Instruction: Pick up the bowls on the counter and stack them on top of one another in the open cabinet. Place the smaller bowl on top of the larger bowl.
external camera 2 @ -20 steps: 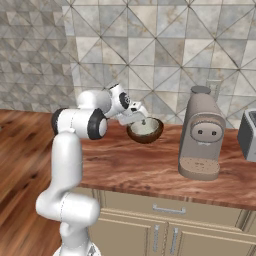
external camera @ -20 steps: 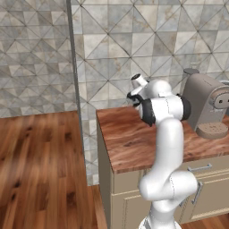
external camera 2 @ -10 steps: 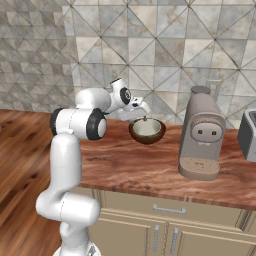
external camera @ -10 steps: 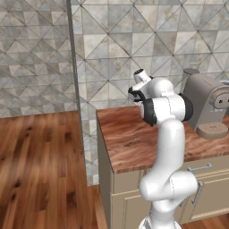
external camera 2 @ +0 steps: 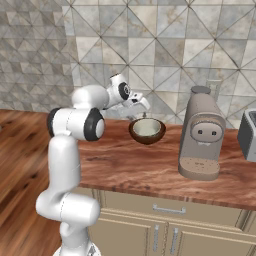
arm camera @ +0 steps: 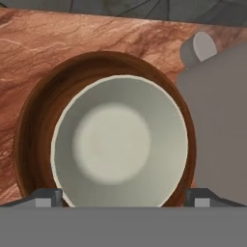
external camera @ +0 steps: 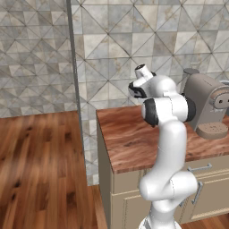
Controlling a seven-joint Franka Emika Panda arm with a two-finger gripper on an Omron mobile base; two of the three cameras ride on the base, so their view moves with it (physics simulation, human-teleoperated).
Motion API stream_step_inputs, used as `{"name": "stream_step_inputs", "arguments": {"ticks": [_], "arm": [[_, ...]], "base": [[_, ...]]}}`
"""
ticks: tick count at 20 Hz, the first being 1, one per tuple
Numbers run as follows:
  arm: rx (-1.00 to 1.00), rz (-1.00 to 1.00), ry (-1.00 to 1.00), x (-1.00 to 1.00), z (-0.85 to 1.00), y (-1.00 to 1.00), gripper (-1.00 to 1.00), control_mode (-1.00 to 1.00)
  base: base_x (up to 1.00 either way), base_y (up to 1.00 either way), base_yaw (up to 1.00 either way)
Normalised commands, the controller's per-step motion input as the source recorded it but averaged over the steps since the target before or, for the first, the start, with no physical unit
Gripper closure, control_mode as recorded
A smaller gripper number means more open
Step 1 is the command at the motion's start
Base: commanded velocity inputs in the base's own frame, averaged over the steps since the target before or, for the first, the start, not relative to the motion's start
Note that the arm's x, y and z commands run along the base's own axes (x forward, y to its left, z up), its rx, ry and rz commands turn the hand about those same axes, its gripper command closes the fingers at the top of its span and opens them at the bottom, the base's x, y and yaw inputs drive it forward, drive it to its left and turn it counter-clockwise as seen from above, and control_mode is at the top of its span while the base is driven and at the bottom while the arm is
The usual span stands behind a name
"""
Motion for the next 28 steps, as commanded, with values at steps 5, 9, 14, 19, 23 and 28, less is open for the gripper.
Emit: {"name": "stream_step_inputs", "arguments": {"ticks": [5, 9, 14, 19, 23, 28], "arm": [[0.0, -0.01, 0.0, -0.16, 0.09, 0.15, -1.0, -1.0], [0.0, -0.01, 0.0, -0.14, 0.0, 0.25, -1.0, -1.0], [0.0, 0.0, 0.0, -0.11, 0.0, 0.26, -1.0, -1.0], [0.0, 0.0, 0.0, -0.1, 0.0, 0.23, -1.0, -1.0], [0.0, 0.0, 0.02, -0.11, 0.0, 0.22, -1.0, -1.0], [0.0, -0.01, 0.02, -0.08, -0.03, 0.14, -1.0, -1.0]], "base": [[0.0, 0.0, 0.0], [0.0, 0.0, 0.0], [0.0, 0.0, 0.0], [0.0, 0.0, 0.0], [0.0, 0.0, 0.0], [0.0, 0.0, 0.0]]}}
